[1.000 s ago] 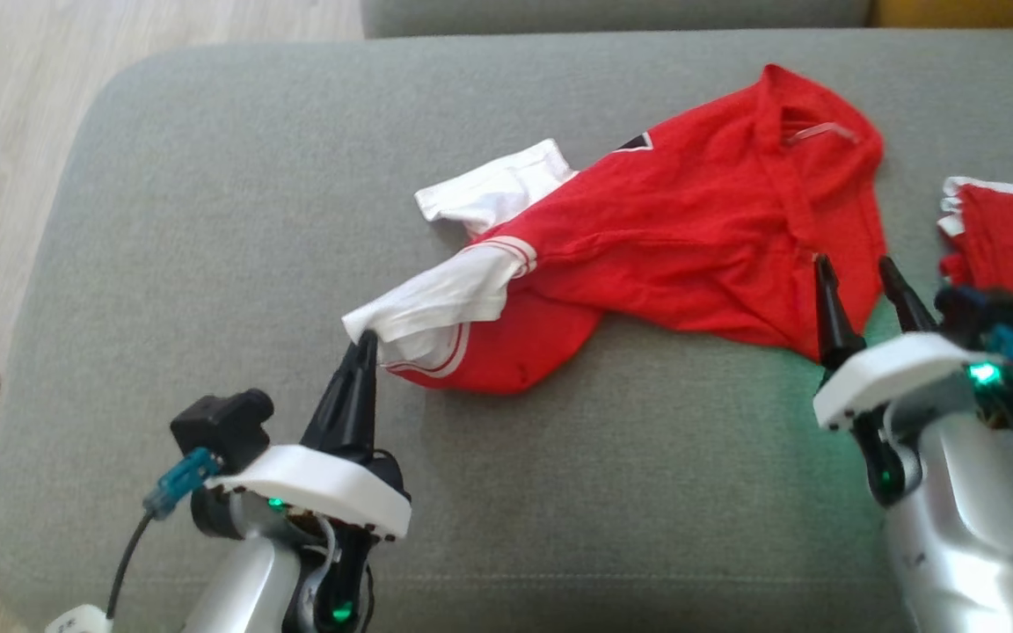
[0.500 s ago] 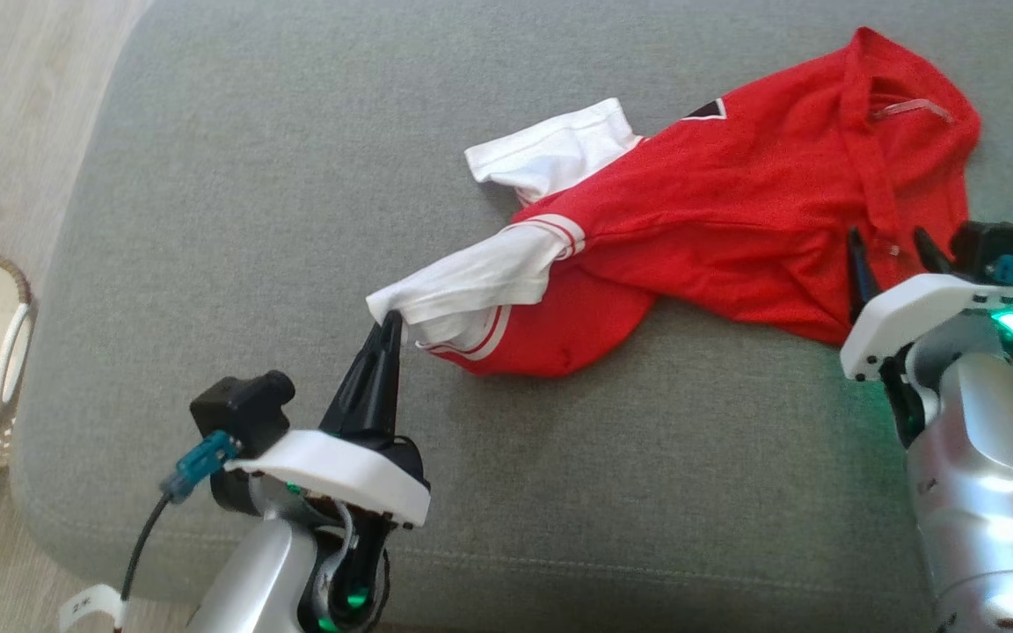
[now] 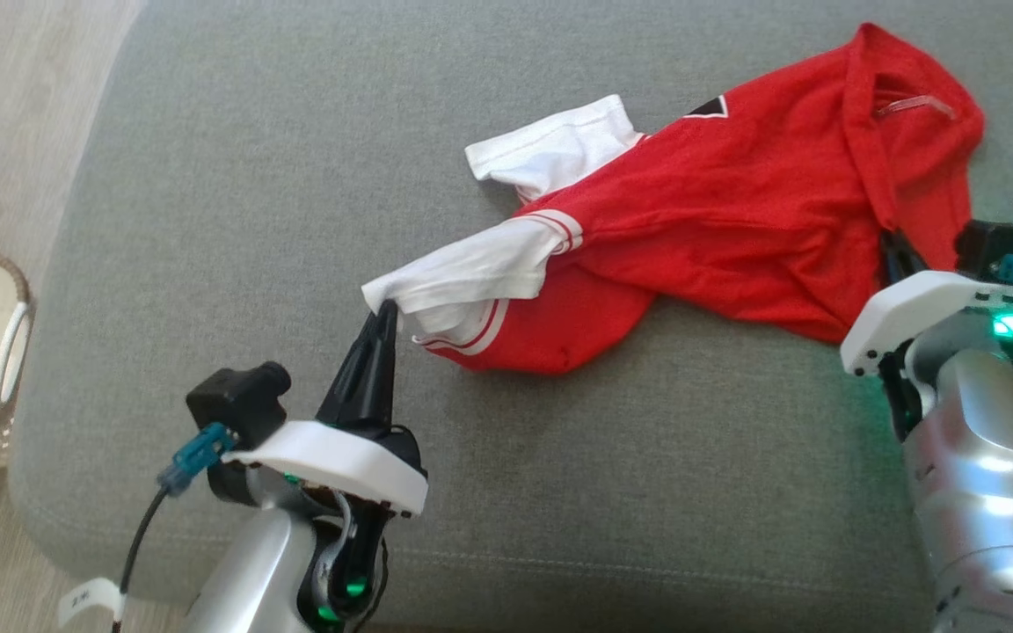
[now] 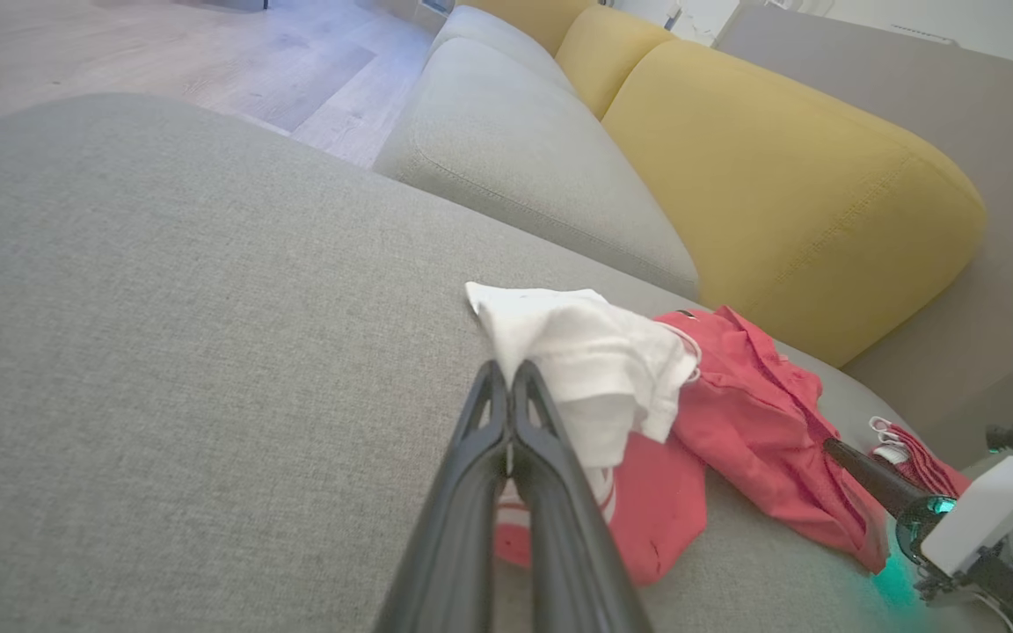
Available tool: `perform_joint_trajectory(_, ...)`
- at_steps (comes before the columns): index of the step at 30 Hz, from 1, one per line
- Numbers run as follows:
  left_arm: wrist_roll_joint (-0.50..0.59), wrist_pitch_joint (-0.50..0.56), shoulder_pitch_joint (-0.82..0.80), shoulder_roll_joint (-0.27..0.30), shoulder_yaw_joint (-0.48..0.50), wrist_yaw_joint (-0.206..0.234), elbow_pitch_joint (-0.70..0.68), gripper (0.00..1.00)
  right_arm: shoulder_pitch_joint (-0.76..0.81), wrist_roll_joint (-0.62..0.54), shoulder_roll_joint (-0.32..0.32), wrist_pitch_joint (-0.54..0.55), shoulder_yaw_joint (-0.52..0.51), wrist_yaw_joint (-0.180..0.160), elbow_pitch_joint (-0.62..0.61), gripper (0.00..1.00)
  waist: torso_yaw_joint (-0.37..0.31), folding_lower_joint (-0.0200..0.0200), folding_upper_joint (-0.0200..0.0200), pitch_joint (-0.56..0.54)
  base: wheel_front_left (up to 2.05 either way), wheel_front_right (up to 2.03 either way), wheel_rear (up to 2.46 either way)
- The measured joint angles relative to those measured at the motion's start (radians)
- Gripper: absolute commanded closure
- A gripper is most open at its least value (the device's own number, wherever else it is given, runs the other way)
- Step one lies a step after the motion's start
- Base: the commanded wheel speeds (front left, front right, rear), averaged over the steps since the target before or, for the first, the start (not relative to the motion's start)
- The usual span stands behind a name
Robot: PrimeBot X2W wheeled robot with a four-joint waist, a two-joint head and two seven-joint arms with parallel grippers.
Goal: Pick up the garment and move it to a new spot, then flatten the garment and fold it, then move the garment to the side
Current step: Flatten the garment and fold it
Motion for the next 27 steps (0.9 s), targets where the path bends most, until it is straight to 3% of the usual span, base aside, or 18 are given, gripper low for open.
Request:
perform_joint_trajectory(5,0.0,-0.009,0.0,0.009,0.021,0.01,-0.005,1.0,-0.007,0.035,0.0,-0.026,0.058,0.0,0.013,1.0,-0.022,-0.0001,0.0,-0.028,0.0,0.0,0.0)
perform_joint_trajectory(9,-0.007,-0.01,0.0,0.031,0.056,0.026,-0.032,1.0,-0.007,0.12,-0.001,-0.029,0.176,0.0,0.021,1.0,-0.048,-0.0001,0.0,-0.064,0.0,0.0,0.0)
perform_joint_trajectory(12,-0.01,-0.012,0.0,0.056,0.085,0.035,-0.058,1.0,-0.007,0.118,-0.007,-0.029,0.267,0.0,-0.014,1.0,-0.076,-0.0002,0.0,-0.098,0.0,0.0,0.0)
perform_joint_trajectory(16,-0.01,-0.008,0.0,0.087,0.12,0.056,-0.097,1.0,-0.007,0.242,-0.014,0.013,0.38,0.0,-0.078,1.0,-0.115,-0.0002,0.0,-0.151,0.0,0.0,0.0)
perform_joint_trajectory(22,-0.035,0.009,0.0,0.122,0.181,0.08,-0.163,1.0,-0.002,0.538,-0.056,0.175,0.532,0.0,-0.365,1.0,-0.186,-0.0002,0.0,-0.226,0.0,0.0,0.0)
perform_joint_trajectory(27,-0.077,0.039,-0.039,0.125,0.216,0.096,-0.232,1.0,0.041,0.66,-0.119,0.273,0.466,0.0,-0.657,1.0,-0.236,-0.0002,0.0,-0.269,0.0,0.0,0.0)
